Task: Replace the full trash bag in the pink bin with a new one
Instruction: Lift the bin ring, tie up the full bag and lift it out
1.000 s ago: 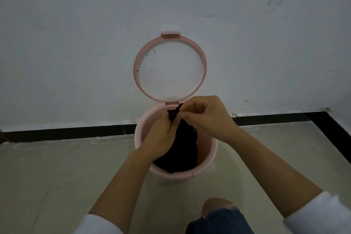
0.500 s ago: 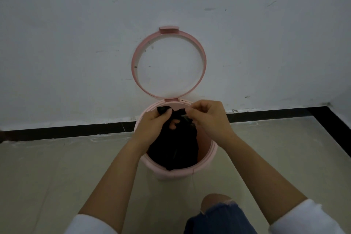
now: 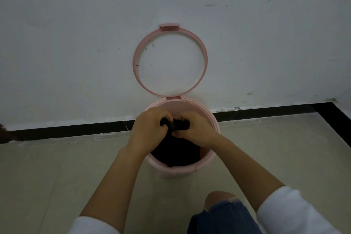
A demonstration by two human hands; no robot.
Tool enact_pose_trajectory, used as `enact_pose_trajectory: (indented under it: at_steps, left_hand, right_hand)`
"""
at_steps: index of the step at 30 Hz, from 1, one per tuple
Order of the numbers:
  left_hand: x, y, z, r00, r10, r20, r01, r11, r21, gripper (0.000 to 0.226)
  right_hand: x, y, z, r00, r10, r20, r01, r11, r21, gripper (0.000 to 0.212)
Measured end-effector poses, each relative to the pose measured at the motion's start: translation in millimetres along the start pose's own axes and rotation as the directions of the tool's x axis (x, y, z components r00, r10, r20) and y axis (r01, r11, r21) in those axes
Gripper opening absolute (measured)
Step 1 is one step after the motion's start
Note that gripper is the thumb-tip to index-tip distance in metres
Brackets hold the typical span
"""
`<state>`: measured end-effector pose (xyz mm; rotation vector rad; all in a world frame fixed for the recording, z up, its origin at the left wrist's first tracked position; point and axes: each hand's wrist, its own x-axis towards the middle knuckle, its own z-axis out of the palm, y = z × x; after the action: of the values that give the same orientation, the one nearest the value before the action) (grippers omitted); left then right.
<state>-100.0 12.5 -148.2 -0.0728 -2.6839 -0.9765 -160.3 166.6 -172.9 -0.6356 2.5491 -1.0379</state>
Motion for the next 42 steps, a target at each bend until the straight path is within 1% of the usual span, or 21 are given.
enact_pose_trajectory:
  at_steps: [2,4,5,7,8,9,12,15,18,20,22,23,25,26,28,30,33,35,37,39,42]
  left_hand:
    - [-3,-7,5,0.995,0.019,-0.100,-0.017,1.000,0.020,0.024]
    - [-4,-12,11,0.983,-0.024,-0.181,0.018,0.999,-0.035,0.025]
    - [-5,-13,13,0.977,-0.057,-0.208,0.041,0.996,-0.081,0.025]
    - [-4,-13,16,0.965,-0.130,-0.227,0.096,0.983,-0.154,0.022]
    - [-4,-13,16,0.962,-0.160,-0.223,0.123,0.978,-0.171,0.019]
    - [-3,-13,17,0.960,-0.177,-0.216,0.139,0.973,-0.183,0.016]
    - [-1,-13,17,0.968,-0.202,-0.149,0.153,0.945,-0.288,0.018]
    - [-2,-8,17,0.968,-0.236,-0.087,0.178,0.889,-0.422,0.021]
    - [-3,-6,23,0.933,-0.359,-0.028,0.293,0.802,-0.521,0.021]
    - [-3,-8,27,0.874,-0.485,0.035,0.414,0.704,-0.577,0.014]
    - [-5,-9,28,0.777,-0.620,0.107,0.517,0.533,-0.670,0.010]
    - [-6,-10,28,0.723,-0.678,0.129,0.541,0.441,-0.716,0.008]
    - [-9,-12,29,0.634,-0.758,0.157,0.557,0.306,-0.772,0.023]
    - [-11,-13,29,0.604,-0.777,0.176,0.553,0.250,-0.795,0.030]
    - [-14,-19,30,0.565,-0.797,0.213,0.544,0.166,-0.822,0.029]
    - [-16,-29,31,0.520,-0.820,0.241,0.535,0.093,-0.839,0.028]
    - [-19,-36,27,0.485,-0.840,0.242,0.517,0.052,-0.855,0.020]
    - [-19,-38,22,0.477,-0.842,0.251,0.506,0.030,-0.862,0.016]
    - [-17,-45,16,0.467,-0.847,0.253,0.493,0.012,-0.870,0.019]
    - [-14,-58,7,0.466,-0.852,0.238,0.471,0.011,-0.882,0.022]
    - [-12,-71,-6,0.478,-0.850,0.221,0.439,0.013,-0.899,0.010]
  right_hand:
    - [-4,0,1,0.999,0.046,0.010,-0.047,0.991,0.127,0.012]
    - [-9,-2,2,0.995,0.087,0.050,-0.099,0.935,0.341,0.008]
    - [-10,-2,1,0.990,0.128,0.066,-0.144,0.876,0.461,0.014]
    - [-11,-3,2,0.971,0.222,0.093,-0.227,0.713,0.663,0.025]
    - [-10,-4,3,0.964,0.246,0.099,-0.240,0.650,0.721,0.027]
    - [-8,-3,5,0.962,0.259,0.088,-0.234,0.616,0.752,0.029]
    - [-3,-5,10,0.941,0.339,0.007,-0.207,0.558,0.804,0.029]
    - [3,-9,13,0.910,0.408,-0.079,-0.143,0.488,0.861,0.018]
    - [5,-15,17,0.854,0.468,-0.228,-0.041,0.498,0.866,0.017]
    - [8,-15,21,0.789,0.527,-0.316,0.000,0.515,0.857,0.018]
    - [13,-5,22,0.702,0.612,-0.365,-0.016,0.526,0.851,0.017]
    - [17,3,22,0.660,0.657,-0.364,-0.031,0.507,0.861,0.016]
    - [21,18,19,0.608,0.728,-0.317,-0.046,0.431,0.901,0.015]
    - [23,24,18,0.595,0.751,-0.287,-0.048,0.390,0.920,0.014]
    - [22,33,15,0.569,0.786,-0.242,-0.048,0.326,0.944,0.010]
    - [19,39,11,0.528,0.819,-0.224,-0.036,0.285,0.958,0.015]
    - [19,51,1,0.496,0.838,-0.227,-0.050,0.288,0.956,0.026]
    - [20,57,-7,0.466,0.851,-0.242,-0.053,0.300,0.953,0.029]
    - [18,63,-15,0.447,0.847,-0.287,-0.074,0.355,0.932,0.021]
    - [16,64,-24,0.462,0.830,-0.313,-0.124,0.410,0.904,0.010]
    - [19,63,-36,0.438,0.833,-0.338,-0.067,0.405,0.912,0.014]
